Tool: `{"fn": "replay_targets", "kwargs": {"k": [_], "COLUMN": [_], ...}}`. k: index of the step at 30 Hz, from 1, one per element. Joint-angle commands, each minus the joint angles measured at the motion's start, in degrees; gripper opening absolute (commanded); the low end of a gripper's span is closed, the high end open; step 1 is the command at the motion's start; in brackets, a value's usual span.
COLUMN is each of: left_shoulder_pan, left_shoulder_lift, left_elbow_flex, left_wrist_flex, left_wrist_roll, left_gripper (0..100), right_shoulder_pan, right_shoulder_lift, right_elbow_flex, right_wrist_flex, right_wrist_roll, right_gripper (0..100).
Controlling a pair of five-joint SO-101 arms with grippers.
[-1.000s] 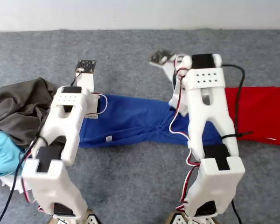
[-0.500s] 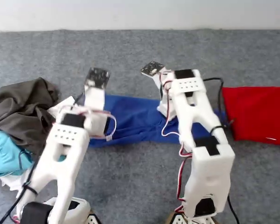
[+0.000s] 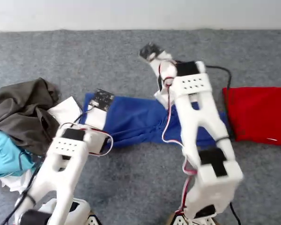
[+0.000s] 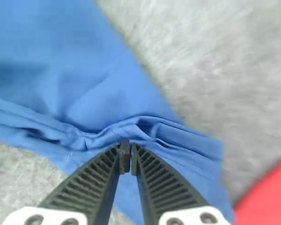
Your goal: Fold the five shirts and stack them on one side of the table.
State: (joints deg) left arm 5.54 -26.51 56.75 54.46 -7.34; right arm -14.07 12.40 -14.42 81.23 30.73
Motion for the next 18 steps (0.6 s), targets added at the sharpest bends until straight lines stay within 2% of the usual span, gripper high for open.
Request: {"fn": "replay_targets", "kwargs": {"k": [1,4,8,11,15,18], "left_shoulder_pan": [-5.36,-10.99,-16.18,-22.42,-30.95,-33.85], "left_shoulder_lift": [-10.37,-15.03,-8.53,2.37,22.07,36.84], "left_elbow_flex": [-6.02,-13.85,-19.38,-20.70,-21.67,-29.05], "left_wrist_flex": [9.58,15.12,15.82,14.51,2.64,3.16], "left_wrist_roll": [0.00,0.09,1.23,1.58,1.67,-0.09], "left_gripper": [1,2,7,9,9,9], "right_shoulder_pan": [3.12,6.20,6.81,6.64,6.73,6.81], "right_shoulder_lift": [-10.24,-12.88,-13.23,-13.41,-13.32,-13.32], "right_elbow_flex": [-2.55,-2.55,-2.55,-2.55,-2.46,-2.46], "right_wrist_flex": [2.33,4.26,7.25,8.66,9.10,9.10], "right_wrist_roll": [-0.18,-0.18,-0.18,-0.44,-0.62,-0.62], "right_gripper": [2.3,2.5,2.5,2.4,2.1,2.1]}}
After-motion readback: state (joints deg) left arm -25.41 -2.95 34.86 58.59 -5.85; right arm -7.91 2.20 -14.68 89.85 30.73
